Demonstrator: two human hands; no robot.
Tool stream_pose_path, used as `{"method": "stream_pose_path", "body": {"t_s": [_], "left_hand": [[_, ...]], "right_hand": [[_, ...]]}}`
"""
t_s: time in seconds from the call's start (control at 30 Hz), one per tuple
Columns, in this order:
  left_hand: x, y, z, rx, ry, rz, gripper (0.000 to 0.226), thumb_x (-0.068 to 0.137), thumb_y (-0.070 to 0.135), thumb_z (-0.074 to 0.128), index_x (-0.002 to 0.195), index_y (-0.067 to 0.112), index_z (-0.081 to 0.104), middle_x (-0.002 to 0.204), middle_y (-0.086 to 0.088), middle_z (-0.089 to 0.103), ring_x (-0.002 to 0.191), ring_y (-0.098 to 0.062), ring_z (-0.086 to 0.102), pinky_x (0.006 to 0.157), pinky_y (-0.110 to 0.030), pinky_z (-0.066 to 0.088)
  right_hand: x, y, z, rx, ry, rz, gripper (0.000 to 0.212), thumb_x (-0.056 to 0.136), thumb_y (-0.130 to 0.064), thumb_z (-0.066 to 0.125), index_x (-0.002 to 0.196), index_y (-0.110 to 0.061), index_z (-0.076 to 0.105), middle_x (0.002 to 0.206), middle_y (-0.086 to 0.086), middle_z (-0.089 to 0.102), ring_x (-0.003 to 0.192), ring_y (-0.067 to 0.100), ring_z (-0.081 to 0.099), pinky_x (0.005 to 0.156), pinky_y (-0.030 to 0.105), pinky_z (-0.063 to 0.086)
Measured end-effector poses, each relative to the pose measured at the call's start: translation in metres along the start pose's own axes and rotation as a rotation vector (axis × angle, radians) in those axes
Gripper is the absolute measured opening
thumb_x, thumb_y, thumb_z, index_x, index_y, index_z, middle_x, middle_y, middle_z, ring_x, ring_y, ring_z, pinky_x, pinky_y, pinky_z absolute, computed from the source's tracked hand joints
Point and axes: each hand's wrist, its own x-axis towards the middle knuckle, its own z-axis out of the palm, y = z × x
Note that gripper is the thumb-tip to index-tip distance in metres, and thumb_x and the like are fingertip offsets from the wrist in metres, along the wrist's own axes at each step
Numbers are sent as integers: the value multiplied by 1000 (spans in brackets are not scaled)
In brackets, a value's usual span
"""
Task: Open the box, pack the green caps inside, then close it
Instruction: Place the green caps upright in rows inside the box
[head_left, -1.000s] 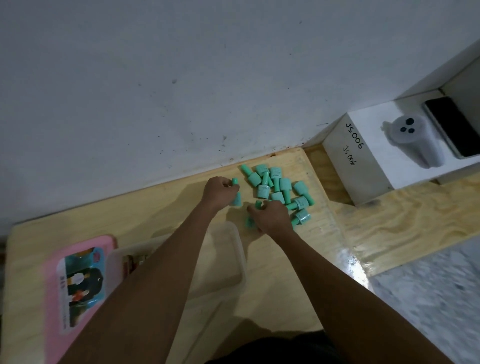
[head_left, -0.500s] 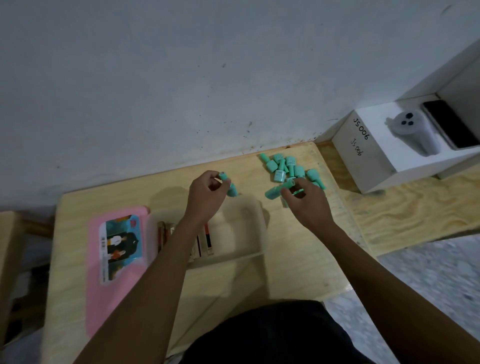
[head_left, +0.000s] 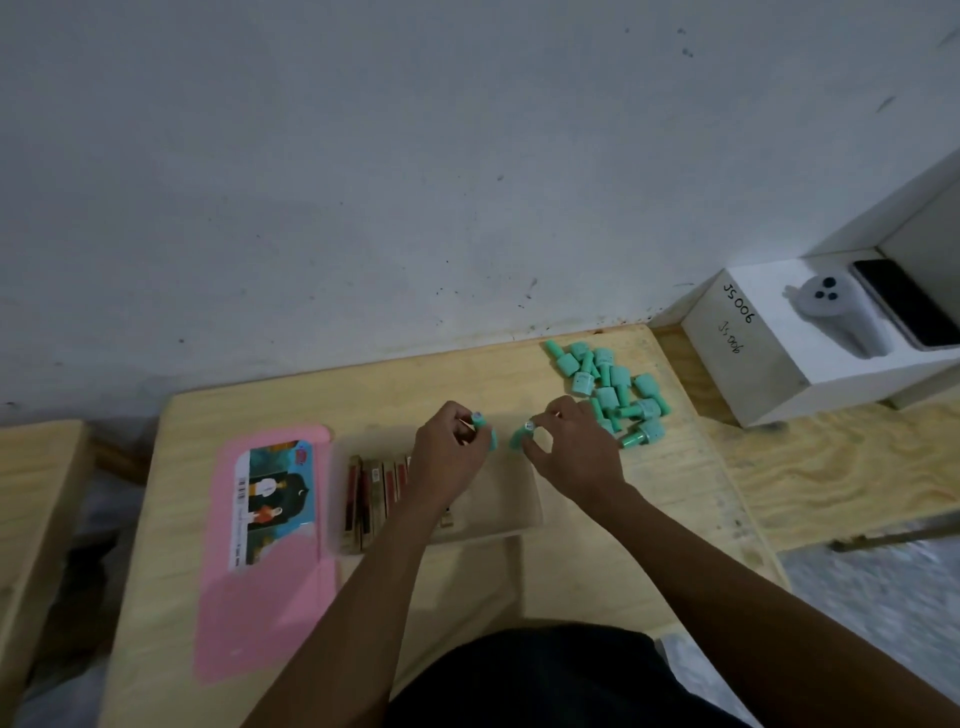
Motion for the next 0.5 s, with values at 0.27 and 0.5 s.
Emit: {"method": "stream_pose_path", "body": {"t_s": [0.27, 0.5], "left_hand": [[4, -18, 20, 69, -17, -12, 16, 81, 25, 71, 84, 16, 57, 73, 1, 67, 59, -15, 58, 59, -36, 51], [5, -22, 31, 118, -17, -34, 13, 84, 23, 69, 86, 14, 60, 76, 3, 66, 58, -7, 54, 58, -27, 44]], "right_hand": [[-5, -1, 22, -62, 72, 57, 24, 80, -41, 69, 93, -21, 76, 100, -1, 64, 90, 21, 59, 59, 34, 51], [-2, -4, 30, -70, 41, 101, 27, 84, -41, 63, 97, -20, 75, 106, 0, 64, 94, 22, 58, 61, 35, 52]]}}
